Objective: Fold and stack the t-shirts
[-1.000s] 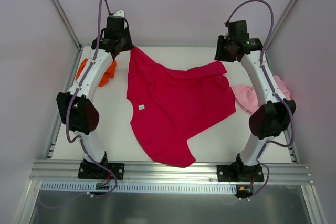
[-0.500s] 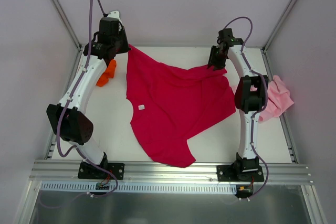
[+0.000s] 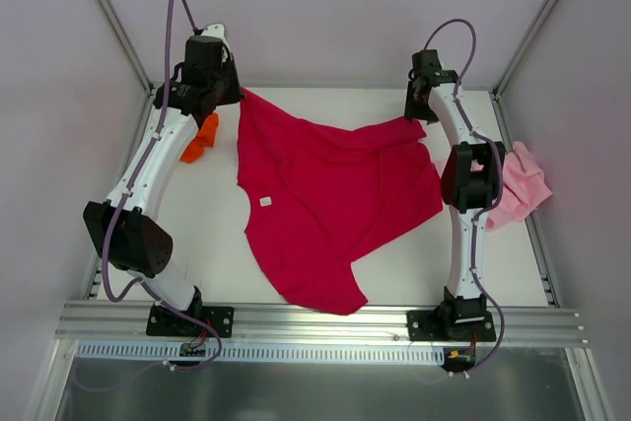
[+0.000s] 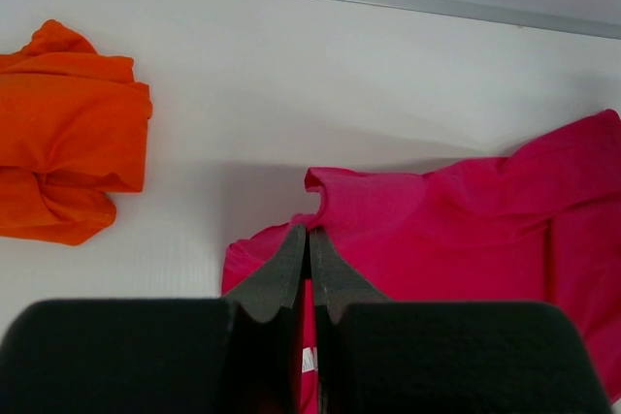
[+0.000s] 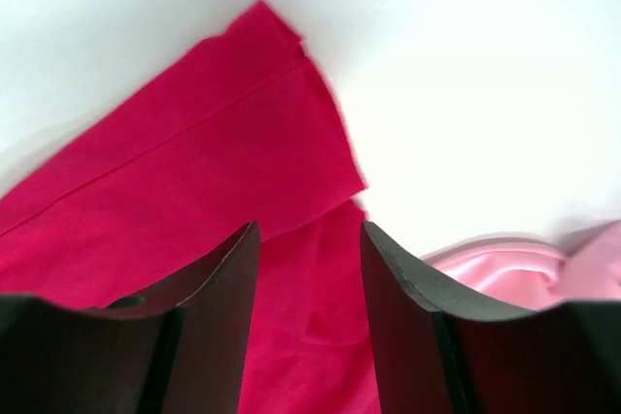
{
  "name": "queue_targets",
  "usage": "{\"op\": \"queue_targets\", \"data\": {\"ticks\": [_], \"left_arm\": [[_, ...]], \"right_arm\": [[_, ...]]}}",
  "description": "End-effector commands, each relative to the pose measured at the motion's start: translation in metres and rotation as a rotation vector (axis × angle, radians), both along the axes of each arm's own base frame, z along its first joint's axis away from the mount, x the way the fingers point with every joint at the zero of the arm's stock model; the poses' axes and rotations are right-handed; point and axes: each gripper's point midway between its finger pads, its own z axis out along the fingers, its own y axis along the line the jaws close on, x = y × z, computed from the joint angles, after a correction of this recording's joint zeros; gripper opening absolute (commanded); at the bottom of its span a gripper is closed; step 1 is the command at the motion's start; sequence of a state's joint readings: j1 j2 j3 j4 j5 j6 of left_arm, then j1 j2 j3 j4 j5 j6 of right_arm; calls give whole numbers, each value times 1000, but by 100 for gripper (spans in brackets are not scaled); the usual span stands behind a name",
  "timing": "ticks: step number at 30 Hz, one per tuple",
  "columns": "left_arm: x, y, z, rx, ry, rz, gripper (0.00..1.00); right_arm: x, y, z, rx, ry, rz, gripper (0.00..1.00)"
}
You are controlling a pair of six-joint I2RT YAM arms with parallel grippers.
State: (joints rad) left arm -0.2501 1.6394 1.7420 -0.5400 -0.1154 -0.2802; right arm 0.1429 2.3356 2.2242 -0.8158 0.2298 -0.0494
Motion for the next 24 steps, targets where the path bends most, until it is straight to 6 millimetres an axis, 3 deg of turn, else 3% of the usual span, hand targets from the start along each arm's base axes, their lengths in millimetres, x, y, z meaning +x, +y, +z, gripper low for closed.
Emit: {"op": "queue_targets", "data": {"ticks": [1,4,9,18,20,24], "left_arm": [[-9,3,27,9,-61,5,0],[-13,1,24,14,-53,-1,0],[-23,-5,32,3,-66,-19,0],[-59,-29,39,-37,-79,-91,0],[-67,-29,42,-45,-89,-91,0],[-76,-28,44,-53,-92,-92,0]], "right_arm": [[10,-27,25,-152,-78,-44,50],[12,-24,20,-144,-88,-29,55],[23,-24,10,-114,-100,-14,57],[37,-29,-7,-54,-84,19,60],[36,-35,-19,-25,-63,14,62],[40,-34,-18,36,-81,43,62]]}}
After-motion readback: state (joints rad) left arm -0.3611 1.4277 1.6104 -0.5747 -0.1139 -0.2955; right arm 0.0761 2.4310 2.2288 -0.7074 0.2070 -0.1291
